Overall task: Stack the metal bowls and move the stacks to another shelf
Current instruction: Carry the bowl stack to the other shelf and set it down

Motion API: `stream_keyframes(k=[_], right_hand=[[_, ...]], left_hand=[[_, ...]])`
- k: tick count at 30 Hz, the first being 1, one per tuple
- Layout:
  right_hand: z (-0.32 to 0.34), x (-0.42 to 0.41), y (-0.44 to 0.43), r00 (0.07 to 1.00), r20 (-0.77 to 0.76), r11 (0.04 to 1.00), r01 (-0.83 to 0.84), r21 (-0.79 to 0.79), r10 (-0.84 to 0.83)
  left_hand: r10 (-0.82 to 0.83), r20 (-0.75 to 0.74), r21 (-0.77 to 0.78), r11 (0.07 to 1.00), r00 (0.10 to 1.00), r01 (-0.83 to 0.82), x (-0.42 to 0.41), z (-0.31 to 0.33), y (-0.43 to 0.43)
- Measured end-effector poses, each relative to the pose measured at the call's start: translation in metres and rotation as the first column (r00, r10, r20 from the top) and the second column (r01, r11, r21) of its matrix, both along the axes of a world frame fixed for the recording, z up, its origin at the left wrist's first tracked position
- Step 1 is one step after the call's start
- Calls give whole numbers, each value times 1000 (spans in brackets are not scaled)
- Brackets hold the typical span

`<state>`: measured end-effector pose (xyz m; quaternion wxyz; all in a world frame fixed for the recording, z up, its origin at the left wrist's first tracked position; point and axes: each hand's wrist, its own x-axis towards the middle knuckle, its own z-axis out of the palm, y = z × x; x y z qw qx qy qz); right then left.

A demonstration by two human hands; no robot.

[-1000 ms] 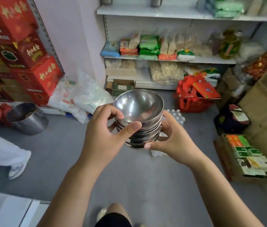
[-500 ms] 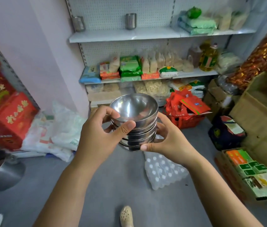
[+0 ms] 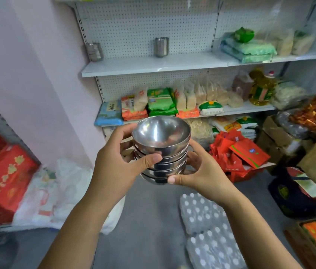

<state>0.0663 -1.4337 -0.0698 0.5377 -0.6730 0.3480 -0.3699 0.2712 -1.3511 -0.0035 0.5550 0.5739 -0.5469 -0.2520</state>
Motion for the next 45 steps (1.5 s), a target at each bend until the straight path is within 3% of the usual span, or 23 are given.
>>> stream_keyframes(k=[16,27,38,45], right_hand=[[19,125,-329,984,-11,981,-179,-69,179],[5,236,-472,961,-55,961,-274,-38,272],[31,371,-590,983,-31,977,-185,-108,183],[29,419,-659,993,-37,986,-113,-126,109]], left_hand=[[264,6,-91,961,964,-262,104,7,-285],[340,-45,-2,940,939,-341,207,-10,-411],[260,-3,-20,965,966,-260,357,15,-551],[139,26,-46,989,990,-137,406,24,-630]])
